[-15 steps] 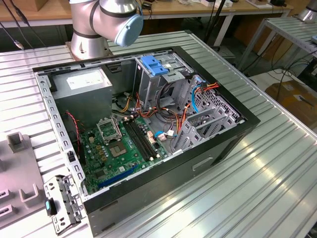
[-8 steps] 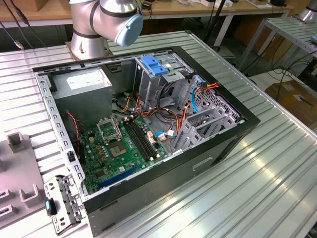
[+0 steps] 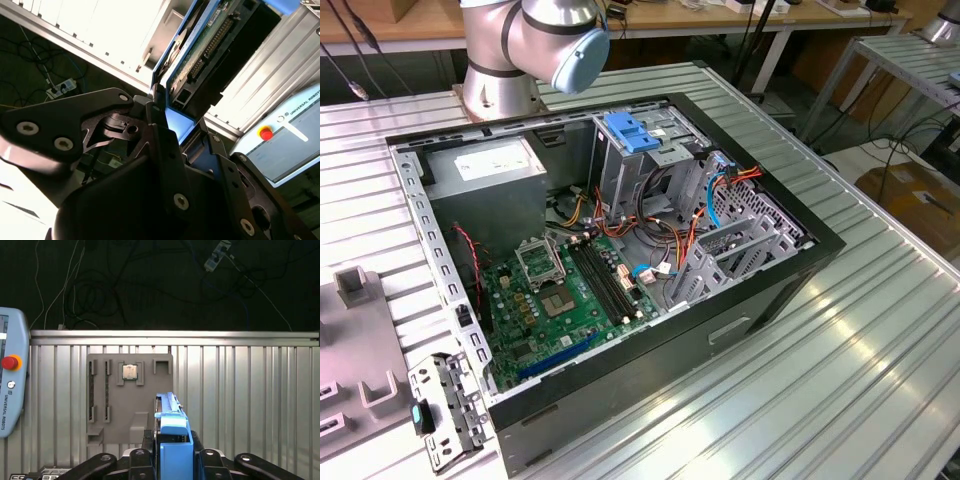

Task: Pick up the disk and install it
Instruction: 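Pick up the disk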

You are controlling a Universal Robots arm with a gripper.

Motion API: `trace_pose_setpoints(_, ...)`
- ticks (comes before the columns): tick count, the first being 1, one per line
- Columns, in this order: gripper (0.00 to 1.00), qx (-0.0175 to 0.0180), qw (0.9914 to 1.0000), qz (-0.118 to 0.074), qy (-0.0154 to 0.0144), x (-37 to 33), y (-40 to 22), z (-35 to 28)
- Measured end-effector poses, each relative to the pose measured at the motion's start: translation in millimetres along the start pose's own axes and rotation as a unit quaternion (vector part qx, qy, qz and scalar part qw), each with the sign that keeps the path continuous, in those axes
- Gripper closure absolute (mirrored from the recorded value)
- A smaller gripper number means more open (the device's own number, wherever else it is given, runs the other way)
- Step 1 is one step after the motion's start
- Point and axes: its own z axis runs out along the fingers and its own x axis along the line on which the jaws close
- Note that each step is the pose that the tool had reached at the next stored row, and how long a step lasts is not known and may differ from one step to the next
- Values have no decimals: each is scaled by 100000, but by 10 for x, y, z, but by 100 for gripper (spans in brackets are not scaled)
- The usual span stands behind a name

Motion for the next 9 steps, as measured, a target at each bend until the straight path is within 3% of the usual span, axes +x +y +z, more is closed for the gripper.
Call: trace_pose_setpoints(9,63,2,100000,-2,-2,0,-61,-1)
